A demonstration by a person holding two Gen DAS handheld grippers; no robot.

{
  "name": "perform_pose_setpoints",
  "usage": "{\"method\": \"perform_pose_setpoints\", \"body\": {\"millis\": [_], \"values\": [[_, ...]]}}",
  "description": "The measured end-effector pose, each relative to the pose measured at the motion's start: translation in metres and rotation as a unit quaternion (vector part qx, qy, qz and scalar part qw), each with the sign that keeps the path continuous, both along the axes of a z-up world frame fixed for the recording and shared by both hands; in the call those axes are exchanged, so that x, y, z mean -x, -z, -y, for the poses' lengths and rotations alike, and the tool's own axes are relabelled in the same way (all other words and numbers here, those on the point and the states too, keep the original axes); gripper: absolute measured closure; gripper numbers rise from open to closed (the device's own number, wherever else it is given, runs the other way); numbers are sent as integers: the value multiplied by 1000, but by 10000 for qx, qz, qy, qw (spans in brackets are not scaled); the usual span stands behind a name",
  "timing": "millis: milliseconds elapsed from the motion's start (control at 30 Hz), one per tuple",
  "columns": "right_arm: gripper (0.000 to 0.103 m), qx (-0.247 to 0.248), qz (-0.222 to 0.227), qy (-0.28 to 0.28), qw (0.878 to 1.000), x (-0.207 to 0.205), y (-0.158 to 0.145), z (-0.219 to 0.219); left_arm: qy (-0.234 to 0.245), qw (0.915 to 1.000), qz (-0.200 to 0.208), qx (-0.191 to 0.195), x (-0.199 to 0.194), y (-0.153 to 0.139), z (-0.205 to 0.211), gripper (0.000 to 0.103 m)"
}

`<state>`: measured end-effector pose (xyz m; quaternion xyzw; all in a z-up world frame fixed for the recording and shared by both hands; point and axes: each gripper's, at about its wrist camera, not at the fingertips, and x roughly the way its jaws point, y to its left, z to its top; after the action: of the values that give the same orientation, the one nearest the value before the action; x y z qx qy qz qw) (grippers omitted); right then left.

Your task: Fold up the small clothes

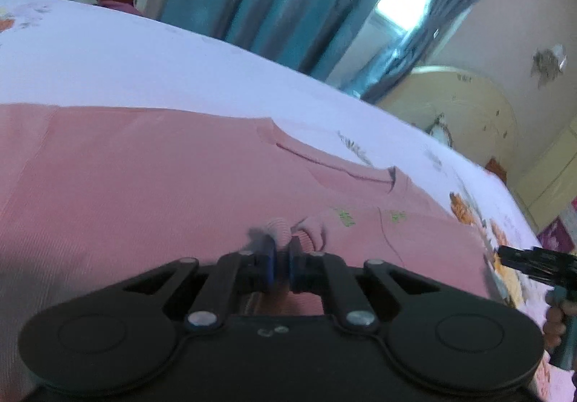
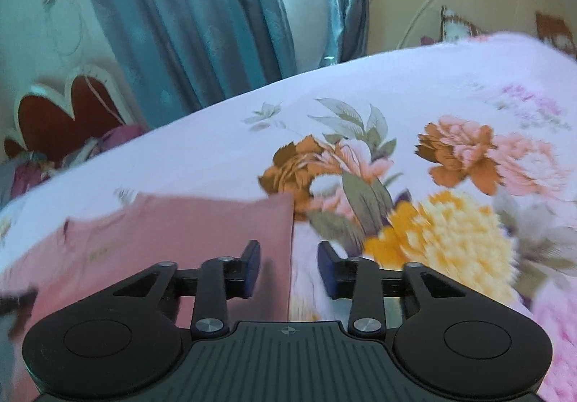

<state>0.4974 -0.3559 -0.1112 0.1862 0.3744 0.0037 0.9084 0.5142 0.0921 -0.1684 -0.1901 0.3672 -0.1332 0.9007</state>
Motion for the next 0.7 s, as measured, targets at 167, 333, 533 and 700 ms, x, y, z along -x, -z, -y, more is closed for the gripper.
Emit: {"method": "perform_pose_setpoints", "body": {"millis": [167, 333, 533, 700], "values": [[69, -594, -319, -75, 9977, -37, 25, 17, -111, 9995, 178, 243, 9, 7, -9, 97], [101, -239, 94, -562, 9981, -40, 15, 3, -416, 9947, 859, 383, 29, -4, -16, 97], [99, 503, -19, -608, 9969, -44, 30, -7, -458, 9984, 259, 209, 19, 13, -17, 96], [87, 528, 322, -81, 9981, -21, 5, 2, -922, 9949, 390, -134, 28, -6, -24, 64]]}}
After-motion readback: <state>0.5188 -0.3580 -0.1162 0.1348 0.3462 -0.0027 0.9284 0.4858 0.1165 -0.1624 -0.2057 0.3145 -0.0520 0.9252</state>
